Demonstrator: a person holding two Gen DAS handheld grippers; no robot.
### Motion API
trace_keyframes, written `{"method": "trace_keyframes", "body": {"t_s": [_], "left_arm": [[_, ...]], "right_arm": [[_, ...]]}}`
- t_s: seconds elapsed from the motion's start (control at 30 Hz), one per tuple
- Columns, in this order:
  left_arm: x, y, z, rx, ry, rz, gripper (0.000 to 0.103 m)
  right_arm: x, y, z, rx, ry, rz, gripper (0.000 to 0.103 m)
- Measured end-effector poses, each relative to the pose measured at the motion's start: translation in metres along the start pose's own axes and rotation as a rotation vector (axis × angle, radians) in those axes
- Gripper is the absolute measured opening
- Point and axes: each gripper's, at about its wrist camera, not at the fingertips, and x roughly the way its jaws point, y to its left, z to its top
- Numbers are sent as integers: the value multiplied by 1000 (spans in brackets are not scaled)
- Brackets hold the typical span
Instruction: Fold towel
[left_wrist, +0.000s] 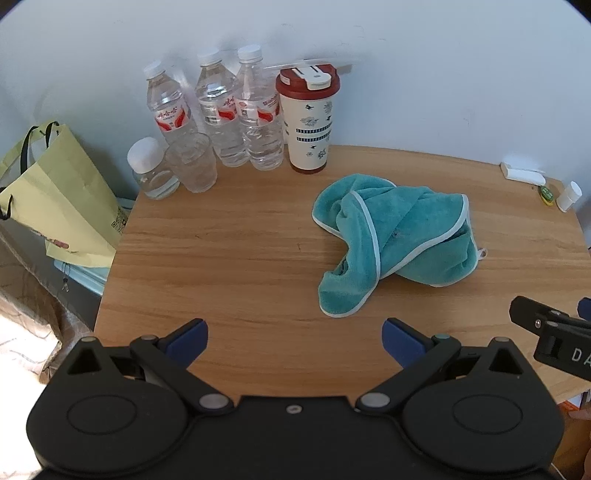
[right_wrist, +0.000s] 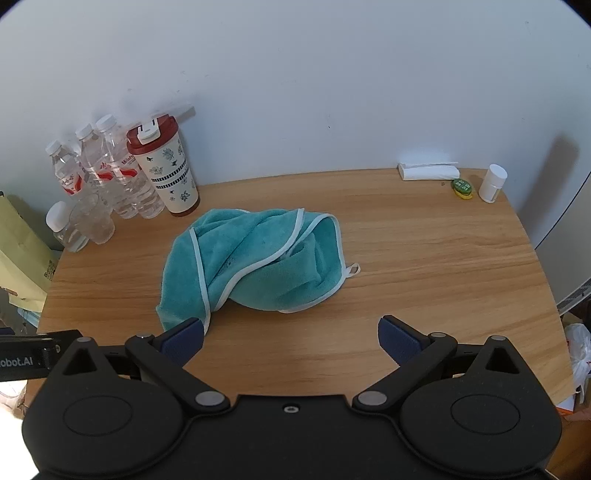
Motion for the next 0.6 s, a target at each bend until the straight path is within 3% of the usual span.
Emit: {"method": "trace_keyframes", "body": {"t_s": [0.23,0.6], "left_arm": [[7,6,2,2,13,-24,103],[32,38,17,-28,50,-94,103]], "right_arm": [[-1,4,1,10,-16,34,103],[-3,5,-5,-6,-91,11,102]]}}
